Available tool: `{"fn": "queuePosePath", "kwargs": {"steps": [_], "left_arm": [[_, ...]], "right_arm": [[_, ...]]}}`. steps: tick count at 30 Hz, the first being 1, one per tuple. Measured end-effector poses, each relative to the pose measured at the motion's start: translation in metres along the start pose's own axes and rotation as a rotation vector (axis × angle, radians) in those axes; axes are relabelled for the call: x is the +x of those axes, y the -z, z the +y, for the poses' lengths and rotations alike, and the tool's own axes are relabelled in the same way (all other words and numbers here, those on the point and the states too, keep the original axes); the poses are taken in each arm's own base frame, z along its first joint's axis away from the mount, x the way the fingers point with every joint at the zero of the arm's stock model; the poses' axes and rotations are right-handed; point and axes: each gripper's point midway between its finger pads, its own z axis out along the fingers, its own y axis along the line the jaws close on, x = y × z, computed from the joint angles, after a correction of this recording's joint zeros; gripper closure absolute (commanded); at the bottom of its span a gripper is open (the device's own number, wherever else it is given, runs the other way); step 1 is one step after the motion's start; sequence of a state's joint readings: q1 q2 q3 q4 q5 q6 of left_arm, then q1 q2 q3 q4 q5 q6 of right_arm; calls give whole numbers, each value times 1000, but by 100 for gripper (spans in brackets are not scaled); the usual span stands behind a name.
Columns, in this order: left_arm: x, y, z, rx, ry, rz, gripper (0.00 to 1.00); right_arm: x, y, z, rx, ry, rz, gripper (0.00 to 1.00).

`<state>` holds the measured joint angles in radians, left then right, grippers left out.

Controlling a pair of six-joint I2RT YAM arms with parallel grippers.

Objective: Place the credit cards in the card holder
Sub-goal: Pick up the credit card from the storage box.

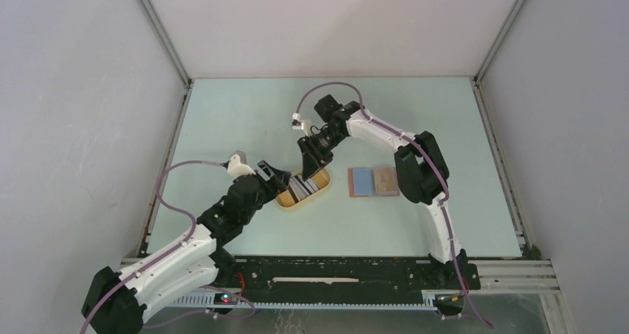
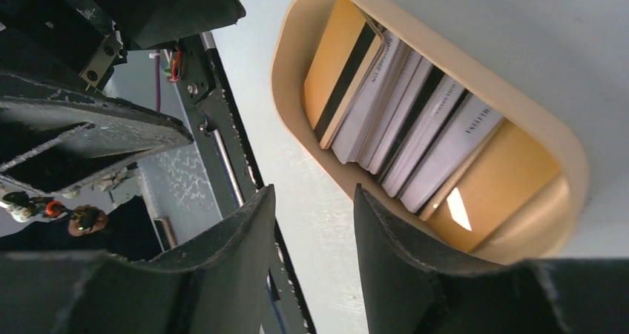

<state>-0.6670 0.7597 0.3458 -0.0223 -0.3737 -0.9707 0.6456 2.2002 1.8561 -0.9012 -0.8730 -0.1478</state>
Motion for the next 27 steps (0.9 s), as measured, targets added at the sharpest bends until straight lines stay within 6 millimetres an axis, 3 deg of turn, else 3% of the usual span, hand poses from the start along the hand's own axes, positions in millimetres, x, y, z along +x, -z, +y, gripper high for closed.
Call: {"fn": "queuePosePath", "kwargs": {"steps": [6, 13, 27], "left_arm": [[5, 3, 22, -93, -5, 9, 33], [14, 6, 52, -212, -44, 35, 33], [37, -1, 65, -261, -78, 128, 46]], "right_arm": [[3, -23, 7, -17, -44, 40, 55], [7, -40, -2, 3, -89, 70, 56], [7, -51, -19, 58, -103, 85, 53]]}}
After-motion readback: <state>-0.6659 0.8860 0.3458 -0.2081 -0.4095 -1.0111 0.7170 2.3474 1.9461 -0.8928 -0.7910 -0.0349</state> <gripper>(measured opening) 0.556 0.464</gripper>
